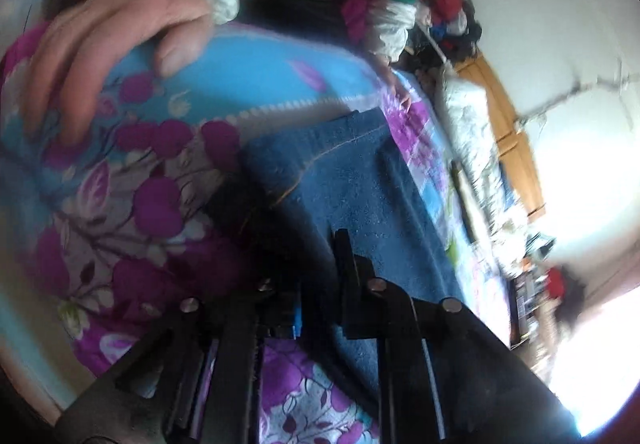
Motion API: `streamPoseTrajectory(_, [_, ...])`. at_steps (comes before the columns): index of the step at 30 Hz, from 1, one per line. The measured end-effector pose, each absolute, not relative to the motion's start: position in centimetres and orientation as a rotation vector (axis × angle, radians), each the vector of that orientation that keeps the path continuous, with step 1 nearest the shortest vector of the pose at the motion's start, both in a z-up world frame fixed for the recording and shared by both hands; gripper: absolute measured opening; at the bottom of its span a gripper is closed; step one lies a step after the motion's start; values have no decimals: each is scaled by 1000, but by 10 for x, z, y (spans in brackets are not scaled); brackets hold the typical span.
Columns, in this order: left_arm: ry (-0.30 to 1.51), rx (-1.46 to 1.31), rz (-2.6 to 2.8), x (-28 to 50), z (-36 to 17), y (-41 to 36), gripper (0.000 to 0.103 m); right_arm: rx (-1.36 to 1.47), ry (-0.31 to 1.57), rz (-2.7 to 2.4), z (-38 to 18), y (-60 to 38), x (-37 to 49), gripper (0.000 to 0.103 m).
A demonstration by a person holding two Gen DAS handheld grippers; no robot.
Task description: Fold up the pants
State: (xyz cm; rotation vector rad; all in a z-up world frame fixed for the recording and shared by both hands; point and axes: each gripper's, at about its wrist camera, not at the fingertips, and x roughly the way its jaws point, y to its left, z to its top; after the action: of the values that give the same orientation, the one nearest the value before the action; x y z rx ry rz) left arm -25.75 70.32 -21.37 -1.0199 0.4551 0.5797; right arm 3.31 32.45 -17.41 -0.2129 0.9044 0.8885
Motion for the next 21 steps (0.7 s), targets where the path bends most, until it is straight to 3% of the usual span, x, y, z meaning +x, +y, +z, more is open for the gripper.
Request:
streamPoseTrajectory(7, [495,-565,530,-205,-125,627,7,-60,807,765,-138,254,64,64])
streamPoseTrajectory(14, [508,-198,242,-110,-59,472,7,103,789,603,-134,156,92,64])
streamPoseTrajectory(18, [601,-23,59,-75,-92,375,7,140,845,536,-158,114,95,64])
streamPoseTrajectory(21, [783,127,-61,-60,-163,314,8,159,893,519,-177,96,94,64])
